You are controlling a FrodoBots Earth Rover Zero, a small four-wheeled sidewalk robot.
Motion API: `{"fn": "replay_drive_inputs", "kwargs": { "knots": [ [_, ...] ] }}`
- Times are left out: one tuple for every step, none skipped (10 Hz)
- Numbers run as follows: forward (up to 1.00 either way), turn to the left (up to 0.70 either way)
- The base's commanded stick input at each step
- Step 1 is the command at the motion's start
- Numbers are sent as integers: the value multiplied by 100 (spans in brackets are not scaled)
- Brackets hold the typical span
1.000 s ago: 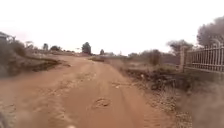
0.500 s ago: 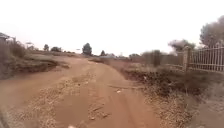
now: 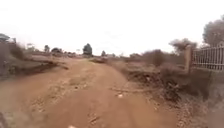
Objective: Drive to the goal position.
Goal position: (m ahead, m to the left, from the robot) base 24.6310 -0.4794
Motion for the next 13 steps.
{"fn": "replay_drive_inputs", "kwargs": {
  "knots": [
    [50, 0],
    [50, 0],
    [50, 0],
    [50, 14],
    [50, 47],
    [50, 50],
    [50, 50],
    [50, 26],
    [50, 5],
    [50, 0],
    [50, 0],
    [50, 0],
    [50, 0]
  ]
}}
